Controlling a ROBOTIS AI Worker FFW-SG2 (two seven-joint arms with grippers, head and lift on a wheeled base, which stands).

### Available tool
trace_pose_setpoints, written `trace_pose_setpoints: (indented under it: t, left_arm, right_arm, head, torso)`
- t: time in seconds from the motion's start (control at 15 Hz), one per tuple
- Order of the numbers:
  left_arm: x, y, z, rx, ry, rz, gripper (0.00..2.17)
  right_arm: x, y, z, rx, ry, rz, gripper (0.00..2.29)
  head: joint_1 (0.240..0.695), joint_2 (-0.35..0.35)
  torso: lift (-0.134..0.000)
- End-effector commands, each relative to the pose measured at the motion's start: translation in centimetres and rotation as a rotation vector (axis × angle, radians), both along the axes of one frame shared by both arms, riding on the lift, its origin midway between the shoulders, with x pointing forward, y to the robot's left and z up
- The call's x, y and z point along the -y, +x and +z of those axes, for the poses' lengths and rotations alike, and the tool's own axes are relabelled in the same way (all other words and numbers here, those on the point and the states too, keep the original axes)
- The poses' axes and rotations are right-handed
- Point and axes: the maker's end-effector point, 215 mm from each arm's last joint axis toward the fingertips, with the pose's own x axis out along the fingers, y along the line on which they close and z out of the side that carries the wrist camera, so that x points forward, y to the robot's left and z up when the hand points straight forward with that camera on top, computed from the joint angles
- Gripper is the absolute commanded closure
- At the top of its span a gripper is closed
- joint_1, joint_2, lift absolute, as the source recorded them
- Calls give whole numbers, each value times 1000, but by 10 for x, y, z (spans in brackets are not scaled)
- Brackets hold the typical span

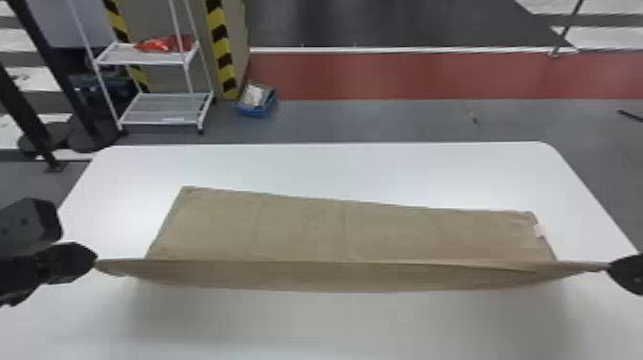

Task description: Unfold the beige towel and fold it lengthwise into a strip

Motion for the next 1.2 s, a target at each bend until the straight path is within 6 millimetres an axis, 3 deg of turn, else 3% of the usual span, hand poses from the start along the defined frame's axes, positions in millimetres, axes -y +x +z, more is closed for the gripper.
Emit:
trace_pose_setpoints:
  t: [0.0,0.27,0.6,1.13]
  left_arm:
    - [8,31,9,24,-37,33,1612]
    - [17,73,-2,12,-75,77,1612]
    - [17,109,-16,11,-79,102,1612]
    - [9,157,-8,64,-83,146,1612]
  right_arm:
    - [2,13,-6,-22,36,-33,1447]
    - [7,38,-15,-59,71,-80,1447]
    - [1,69,-26,-99,73,-107,1447]
    - [-12,117,-23,-118,75,-110,1447]
  head:
    - [695,1]
    - [695,-22]
    - [695,-29]
    - [695,-9]
  torso:
    - [-126]
    - [-126]
    - [-126]
    - [-126]
